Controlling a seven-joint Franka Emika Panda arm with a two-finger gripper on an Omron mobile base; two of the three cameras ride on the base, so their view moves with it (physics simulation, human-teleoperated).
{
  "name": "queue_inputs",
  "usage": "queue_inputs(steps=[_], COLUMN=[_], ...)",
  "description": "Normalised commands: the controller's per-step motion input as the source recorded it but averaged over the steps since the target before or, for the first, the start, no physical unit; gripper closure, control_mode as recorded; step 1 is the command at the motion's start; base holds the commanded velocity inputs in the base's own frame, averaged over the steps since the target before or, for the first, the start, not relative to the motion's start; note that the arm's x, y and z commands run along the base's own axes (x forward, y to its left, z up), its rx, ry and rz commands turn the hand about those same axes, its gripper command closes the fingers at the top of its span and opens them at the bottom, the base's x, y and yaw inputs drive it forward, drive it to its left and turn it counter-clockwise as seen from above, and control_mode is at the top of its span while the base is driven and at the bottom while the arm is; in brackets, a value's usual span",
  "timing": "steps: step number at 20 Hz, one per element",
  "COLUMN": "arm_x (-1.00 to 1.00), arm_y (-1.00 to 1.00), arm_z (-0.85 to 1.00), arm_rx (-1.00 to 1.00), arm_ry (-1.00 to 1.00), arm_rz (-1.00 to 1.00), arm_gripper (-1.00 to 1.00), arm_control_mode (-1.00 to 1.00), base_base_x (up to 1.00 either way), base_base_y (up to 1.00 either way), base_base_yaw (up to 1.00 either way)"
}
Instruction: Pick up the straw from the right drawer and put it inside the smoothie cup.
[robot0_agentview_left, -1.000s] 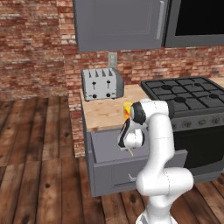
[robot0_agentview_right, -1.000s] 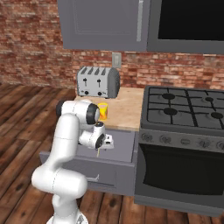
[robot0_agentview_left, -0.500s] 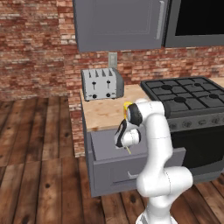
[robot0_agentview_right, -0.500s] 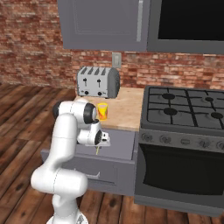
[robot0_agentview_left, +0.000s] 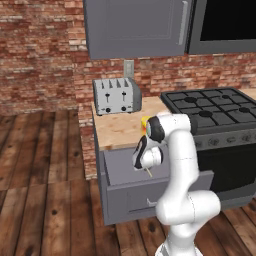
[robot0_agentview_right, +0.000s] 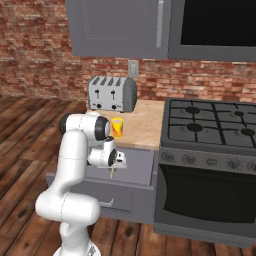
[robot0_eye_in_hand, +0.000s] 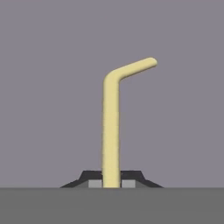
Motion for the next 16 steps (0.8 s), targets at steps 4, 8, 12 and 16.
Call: queue_inputs(steps=[4, 8, 12, 16], arm_x=[-0.46, -0.31, -0.36, -0.44], arm_y=[-0.22, -0.16, -0.09, -0.01], arm_z=[0.63, 0.98, 1.00, 1.00], arm_rx=[0.03, 0.04, 0.02, 0.00], arm_ry=[0.00, 0.00, -0.02, -0.08], arm_rz=[0.00, 0.00, 0.00, 0.00], arm_gripper=[1.00, 1.00, 1.00, 1.00], arm_control_mode=[-1.00, -1.00, -1.00, -1.00], base_base_x=[0.00, 0.00, 0.00, 0.00], base_base_y=[0.00, 0.00, 0.00, 0.00], base_base_yaw=[0.00, 0.00, 0.00, 0.00])
